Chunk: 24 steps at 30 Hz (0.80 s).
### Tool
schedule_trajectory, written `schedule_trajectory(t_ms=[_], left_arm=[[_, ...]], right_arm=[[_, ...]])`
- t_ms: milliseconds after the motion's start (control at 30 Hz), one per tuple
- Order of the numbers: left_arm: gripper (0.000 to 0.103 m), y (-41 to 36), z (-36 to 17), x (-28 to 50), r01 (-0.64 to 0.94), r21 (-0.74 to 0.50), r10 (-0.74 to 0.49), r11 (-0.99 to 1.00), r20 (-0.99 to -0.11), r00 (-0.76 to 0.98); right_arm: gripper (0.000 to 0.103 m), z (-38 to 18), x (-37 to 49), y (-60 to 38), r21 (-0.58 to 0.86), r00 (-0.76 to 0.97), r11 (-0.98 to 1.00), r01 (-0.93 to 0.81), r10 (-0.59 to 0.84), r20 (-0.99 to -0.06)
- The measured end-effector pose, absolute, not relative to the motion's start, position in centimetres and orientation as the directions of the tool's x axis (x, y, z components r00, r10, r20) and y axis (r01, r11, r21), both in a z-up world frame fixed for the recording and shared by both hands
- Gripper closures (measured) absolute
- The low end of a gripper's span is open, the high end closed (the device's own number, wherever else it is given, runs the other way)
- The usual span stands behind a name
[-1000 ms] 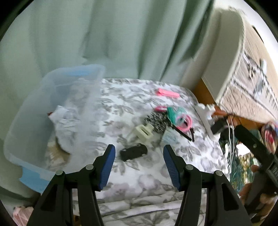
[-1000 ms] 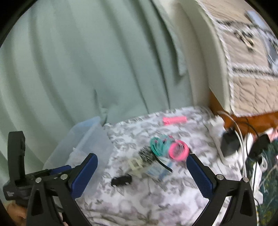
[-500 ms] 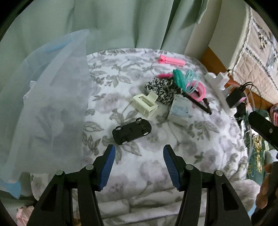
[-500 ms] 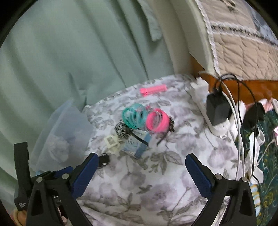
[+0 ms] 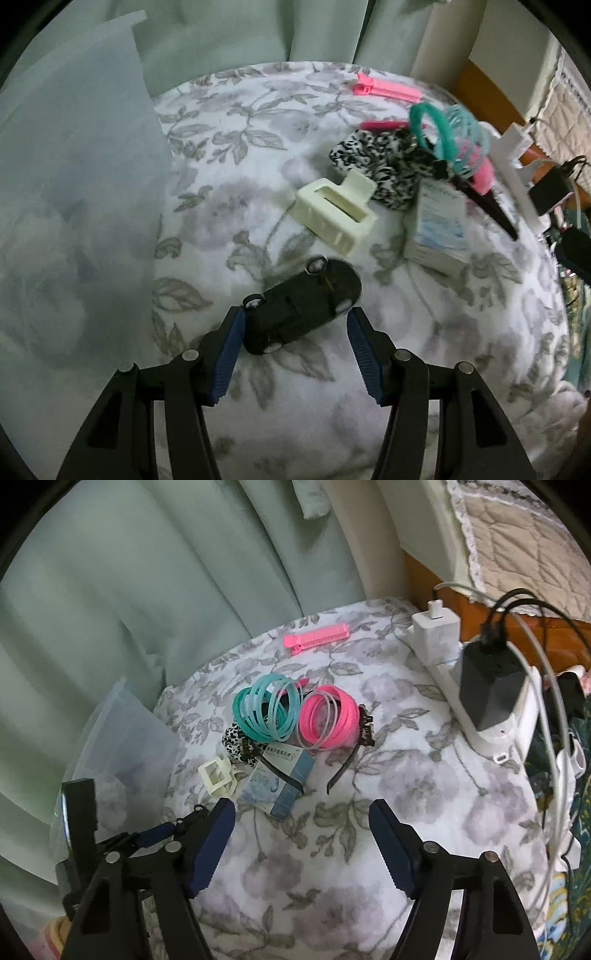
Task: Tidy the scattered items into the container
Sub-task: 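Grasp the black toy car with the left tool while the right tool grasps the teal and pink bangles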
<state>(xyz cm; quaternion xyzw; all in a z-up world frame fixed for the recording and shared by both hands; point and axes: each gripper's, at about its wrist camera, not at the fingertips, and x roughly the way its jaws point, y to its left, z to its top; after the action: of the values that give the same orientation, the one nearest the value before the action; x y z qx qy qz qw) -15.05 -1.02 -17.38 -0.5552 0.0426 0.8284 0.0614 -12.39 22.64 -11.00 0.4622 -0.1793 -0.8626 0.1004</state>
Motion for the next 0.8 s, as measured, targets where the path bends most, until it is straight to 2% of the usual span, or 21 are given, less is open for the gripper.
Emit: schedule_trajectory(t_ms=[267, 367, 533, 633, 767, 800], left_arm=[[0.045, -1.6, -17.9, -16.0, -0.129, -0.07, 0.111, -0.989, -0.934, -0.339], [0.045, -1.2, -18.0, -16.1, -0.129, -0.049, 0.091, -0.99, -0.934, -0.345], [0.059, -2.1, -17.8, -16.8, -0.102, -0.067, 0.099, -0.993, -0.928, -0.358], [0.062, -2.6, -17.7, -17.2, -0.089, -0.081, 0.107, -0.993, -0.927, -0.359], [0.065, -2.7, -17.7, -17.7, -0.084, -0.092, 0.116, -0.992, -0.924, -0.363], [0.069, -2.7, -17.7, -17.8, -0.083, -0.094, 0.118, -0.992, -0.924, -0.364]], right_arm=[[0.027, -11.1, -15.1, 21.3, 0.403, -0.542, -0.915, 0.027, -0.352, -0.763], [0.03, -10.8, -16.4, 20.6, 0.391, -0.545, -0.919, 0.046, -0.351, -0.762], [0.034, -10.4, -18.8, 18.8, 0.379, -0.544, -0.921, 0.087, -0.363, -0.756], [0.035, -10.6, -20.2, 17.8, 0.378, -0.539, -0.92, 0.104, -0.371, -0.756], [0.041, -11.3, -21.8, 16.8, 0.376, -0.522, -0.92, 0.112, -0.376, -0.765], [0.042, -11.5, -22.2, 16.7, 0.372, -0.519, -0.922, 0.109, -0.372, -0.769]])
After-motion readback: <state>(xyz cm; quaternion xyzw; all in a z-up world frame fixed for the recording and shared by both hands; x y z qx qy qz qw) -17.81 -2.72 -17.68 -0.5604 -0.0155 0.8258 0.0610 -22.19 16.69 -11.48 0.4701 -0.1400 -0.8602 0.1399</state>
